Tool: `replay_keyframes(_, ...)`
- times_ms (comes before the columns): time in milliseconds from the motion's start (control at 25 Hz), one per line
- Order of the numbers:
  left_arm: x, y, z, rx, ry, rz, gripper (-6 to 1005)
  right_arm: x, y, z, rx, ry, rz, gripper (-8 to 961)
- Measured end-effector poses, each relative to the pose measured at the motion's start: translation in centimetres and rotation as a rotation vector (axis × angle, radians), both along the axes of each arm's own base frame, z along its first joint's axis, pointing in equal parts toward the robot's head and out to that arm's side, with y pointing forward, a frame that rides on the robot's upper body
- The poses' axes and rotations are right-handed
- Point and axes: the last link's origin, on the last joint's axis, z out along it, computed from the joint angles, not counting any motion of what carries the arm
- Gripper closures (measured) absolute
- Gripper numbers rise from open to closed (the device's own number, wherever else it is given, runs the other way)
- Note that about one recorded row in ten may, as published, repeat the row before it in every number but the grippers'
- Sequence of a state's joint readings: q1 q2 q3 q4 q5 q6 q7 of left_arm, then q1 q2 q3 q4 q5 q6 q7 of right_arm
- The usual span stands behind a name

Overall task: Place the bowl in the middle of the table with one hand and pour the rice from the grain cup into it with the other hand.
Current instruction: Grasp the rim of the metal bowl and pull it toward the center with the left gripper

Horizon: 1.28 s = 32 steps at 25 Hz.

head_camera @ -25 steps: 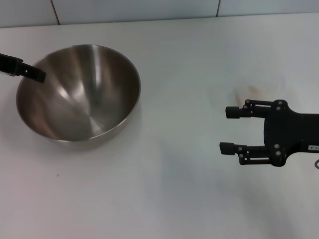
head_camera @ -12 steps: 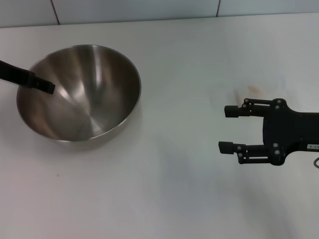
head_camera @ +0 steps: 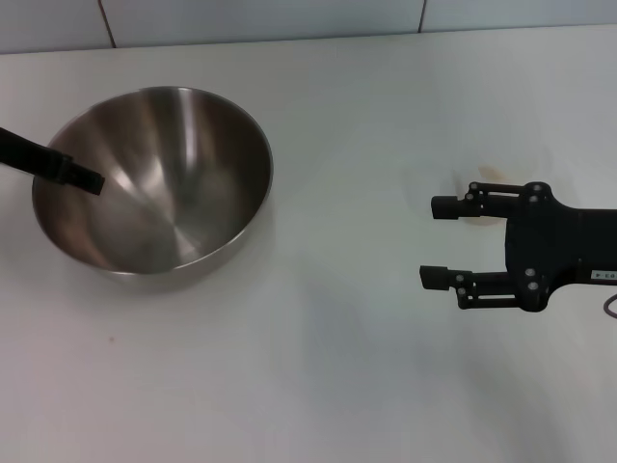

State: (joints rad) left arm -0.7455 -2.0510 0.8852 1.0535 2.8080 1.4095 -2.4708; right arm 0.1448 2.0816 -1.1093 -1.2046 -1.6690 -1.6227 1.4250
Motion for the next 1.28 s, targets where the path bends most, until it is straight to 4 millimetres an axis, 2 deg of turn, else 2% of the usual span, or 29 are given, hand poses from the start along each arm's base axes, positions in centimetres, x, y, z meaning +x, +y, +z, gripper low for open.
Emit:
replay_keyframes(240,0.0,0.2,0.2,0.022,0.011,-0.01,254,0.1,0.1,0.1,0.008,-0.003,0.006,199)
replay_keyframes(440,0.1,0.3,-0.1,-0.008,0.084,-0.017,332,0.2,0.5,0.0,0.012,0.007,0.002,199)
replay_keyframes(480,0.2,0.3,-0.2,-0.013,0.099,-0.018,584,0.2,0.5,0.0,0.012,0.007,0.002,199)
replay_keyframes(760,0.6,0.6,-0.6,-0.02,0.117,-0.036,819,0.1,0.7,0.0,0.017,0.005,0.004,199)
replay_keyframes(960,0.8,0.7,-0.6,-0.024,0.115,-0.049,888,0.0,0.9,0.0,0.02,0.005,0.008,198)
replay_keyframes(1280,2.1,0.7,-1.0,-0.063,0.075,-0.08,901,-0.1,1.0,-0.1,0.015,0.009,0.007,198)
